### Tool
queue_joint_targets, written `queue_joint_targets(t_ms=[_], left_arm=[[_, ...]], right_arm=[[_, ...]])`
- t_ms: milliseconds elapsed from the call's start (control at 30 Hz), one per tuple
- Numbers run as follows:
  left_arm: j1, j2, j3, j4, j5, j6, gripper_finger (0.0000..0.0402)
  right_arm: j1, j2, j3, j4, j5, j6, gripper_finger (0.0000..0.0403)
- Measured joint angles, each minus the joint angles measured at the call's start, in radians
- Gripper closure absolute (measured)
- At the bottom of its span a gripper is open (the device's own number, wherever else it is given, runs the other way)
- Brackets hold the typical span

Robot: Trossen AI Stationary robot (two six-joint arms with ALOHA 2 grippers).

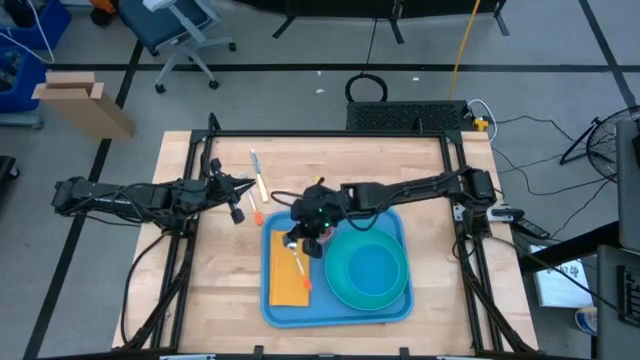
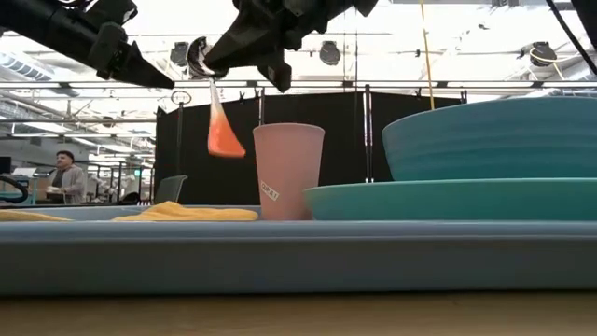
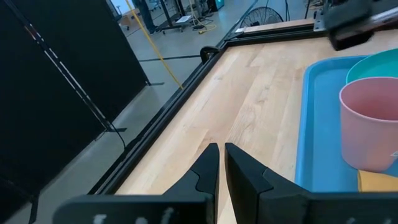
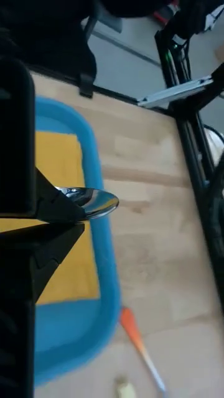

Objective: Set up tray
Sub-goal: Put the orange spoon on the yellow napkin

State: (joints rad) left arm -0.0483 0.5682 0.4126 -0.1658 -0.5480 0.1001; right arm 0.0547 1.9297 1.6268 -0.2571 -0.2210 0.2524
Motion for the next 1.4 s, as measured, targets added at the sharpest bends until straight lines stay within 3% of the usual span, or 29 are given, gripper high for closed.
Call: queue_joint_targets(t_ms=[300, 833, 1400], left_arm=[[0.000, 0.000, 0.000, -0.001, 0.000, 0.010, 0.0371], [0.002, 0.000, 0.000, -0.010, 0.007, 0.016, 0.0371], [0.002, 0.000, 0.000, -0.018, 0.007, 0.018, 0.0371]], right_arm=[[0.005, 0.076, 0.000, 0.093, -0.097, -0.031, 0.0403], [-0.037, 0.181, -0.001, 0.144, -0.150, 0.050, 0.0403], [-0.070, 0.181, -0.001, 0.118, -0.037, 0.024, 0.0392]])
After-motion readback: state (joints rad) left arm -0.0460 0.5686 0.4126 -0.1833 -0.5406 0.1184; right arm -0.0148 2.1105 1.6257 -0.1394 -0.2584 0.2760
